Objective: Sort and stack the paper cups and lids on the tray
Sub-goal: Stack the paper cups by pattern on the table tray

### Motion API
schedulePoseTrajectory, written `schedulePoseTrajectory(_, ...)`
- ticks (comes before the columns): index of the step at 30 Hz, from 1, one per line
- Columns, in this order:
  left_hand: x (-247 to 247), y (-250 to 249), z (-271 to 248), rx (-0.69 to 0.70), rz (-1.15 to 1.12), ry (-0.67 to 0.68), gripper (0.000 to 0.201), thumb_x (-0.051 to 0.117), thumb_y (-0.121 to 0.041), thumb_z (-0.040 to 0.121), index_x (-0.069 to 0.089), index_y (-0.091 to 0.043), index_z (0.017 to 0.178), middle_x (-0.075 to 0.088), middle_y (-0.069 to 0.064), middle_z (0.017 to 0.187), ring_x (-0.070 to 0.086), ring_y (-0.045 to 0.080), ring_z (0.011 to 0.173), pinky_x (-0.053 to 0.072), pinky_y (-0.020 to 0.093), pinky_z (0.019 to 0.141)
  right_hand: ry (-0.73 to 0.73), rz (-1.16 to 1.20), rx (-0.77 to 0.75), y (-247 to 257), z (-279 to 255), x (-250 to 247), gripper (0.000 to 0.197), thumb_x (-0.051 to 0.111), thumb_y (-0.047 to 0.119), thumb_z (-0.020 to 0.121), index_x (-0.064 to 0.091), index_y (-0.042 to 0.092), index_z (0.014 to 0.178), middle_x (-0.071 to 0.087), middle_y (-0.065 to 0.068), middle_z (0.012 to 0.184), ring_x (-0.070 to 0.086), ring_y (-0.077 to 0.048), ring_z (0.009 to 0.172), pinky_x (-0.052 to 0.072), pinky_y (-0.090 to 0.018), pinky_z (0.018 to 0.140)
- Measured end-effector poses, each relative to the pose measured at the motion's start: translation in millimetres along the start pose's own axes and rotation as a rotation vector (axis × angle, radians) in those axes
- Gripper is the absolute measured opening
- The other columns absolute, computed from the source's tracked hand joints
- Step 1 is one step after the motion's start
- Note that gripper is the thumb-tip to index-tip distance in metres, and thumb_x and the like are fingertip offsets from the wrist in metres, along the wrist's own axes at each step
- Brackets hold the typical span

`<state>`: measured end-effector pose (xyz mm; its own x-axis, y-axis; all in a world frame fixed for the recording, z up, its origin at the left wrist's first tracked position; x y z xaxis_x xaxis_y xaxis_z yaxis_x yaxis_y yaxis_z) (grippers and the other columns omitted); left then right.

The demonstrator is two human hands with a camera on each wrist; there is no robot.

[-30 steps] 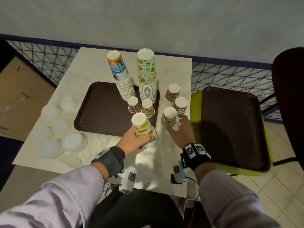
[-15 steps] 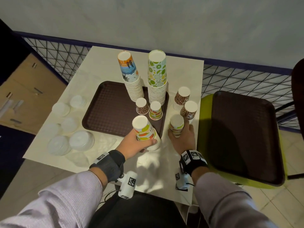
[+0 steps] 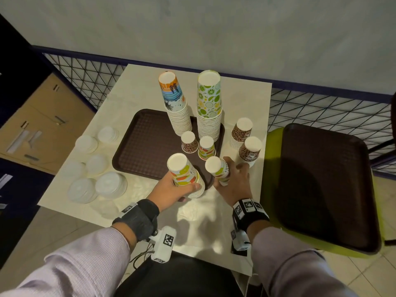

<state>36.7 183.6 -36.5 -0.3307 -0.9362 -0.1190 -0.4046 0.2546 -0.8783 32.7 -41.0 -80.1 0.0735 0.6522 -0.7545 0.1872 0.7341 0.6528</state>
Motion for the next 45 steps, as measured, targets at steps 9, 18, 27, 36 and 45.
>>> schedulePoseTrajectory(9,-10.2,-9.5,-5.9,0.020,-0.030,-0.050,0.048,0.085,-0.036,0.075,0.068,-0.026,0.119,0.078,-0.001,0.109,0.073,0.024,0.101,0.062,0.038,0.079,-0.079,0.124,-0.050,8.6,-6.9,-11.4,0.078,0.081,0.036,0.072,0.042,0.032,0.139,0.034,-0.004,0.127,0.048,-0.028,0.116,0.047,-0.044,0.104)
schedulePoseTrajectory(18,-45.7,-7.4,-1.8,0.029,-0.042,-0.112,0.052,0.085,-0.043,0.071,0.068,-0.030,0.118,0.079,-0.006,0.108,0.075,0.020,0.102,0.064,0.043,0.083,-0.287,0.367,-0.070,68.3,33.6,-25.9,0.088,0.086,0.030,0.071,0.037,0.014,0.143,0.040,0.002,0.127,0.041,-0.020,0.121,0.038,-0.034,0.103)
schedulePoseTrajectory(27,-79.3,-19.0,13.3,0.083,-0.111,-0.096,0.066,0.083,-0.050,0.066,0.065,-0.021,0.123,0.076,0.004,0.110,0.071,0.020,0.092,0.060,0.040,0.073,-0.224,0.298,0.021,83.9,71.5,6.4,0.092,0.084,0.033,0.076,0.032,0.015,0.150,0.042,-0.014,0.136,0.032,-0.003,0.110,0.025,-0.012,0.093)
schedulePoseTrajectory(36,-104.1,-18.5,29.2,0.085,-0.104,-0.082,0.080,0.084,-0.055,0.065,0.058,-0.025,0.135,0.073,-0.005,0.123,0.070,0.020,0.113,0.063,0.035,0.076,-0.142,0.239,0.169,69.1,75.8,40.8,0.087,0.081,0.034,0.081,0.031,0.014,0.149,0.043,-0.015,0.140,0.047,-0.032,0.128,0.032,-0.025,0.096)
schedulePoseTrajectory(45,-84.3,-58.1,47.5,0.220,-0.127,-0.068,0.066,0.089,-0.030,0.079,0.059,-0.022,0.137,0.072,-0.008,0.127,0.068,0.010,0.119,0.058,0.037,0.101,-0.081,0.254,0.169,62.9,61.2,35.5,0.091,0.074,0.050,0.077,0.032,0.015,0.149,0.048,-0.009,0.146,0.047,-0.025,0.134,0.041,-0.030,0.104)
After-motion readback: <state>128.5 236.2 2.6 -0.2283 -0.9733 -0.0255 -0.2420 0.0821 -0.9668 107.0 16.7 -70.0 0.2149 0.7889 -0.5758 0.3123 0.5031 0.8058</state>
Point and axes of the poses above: each hand's wrist, its own z-axis towards the middle knuckle, its own x-axis out of the palm, y = z × x, the point moved 3 cm from there along z, towards the middle knuckle
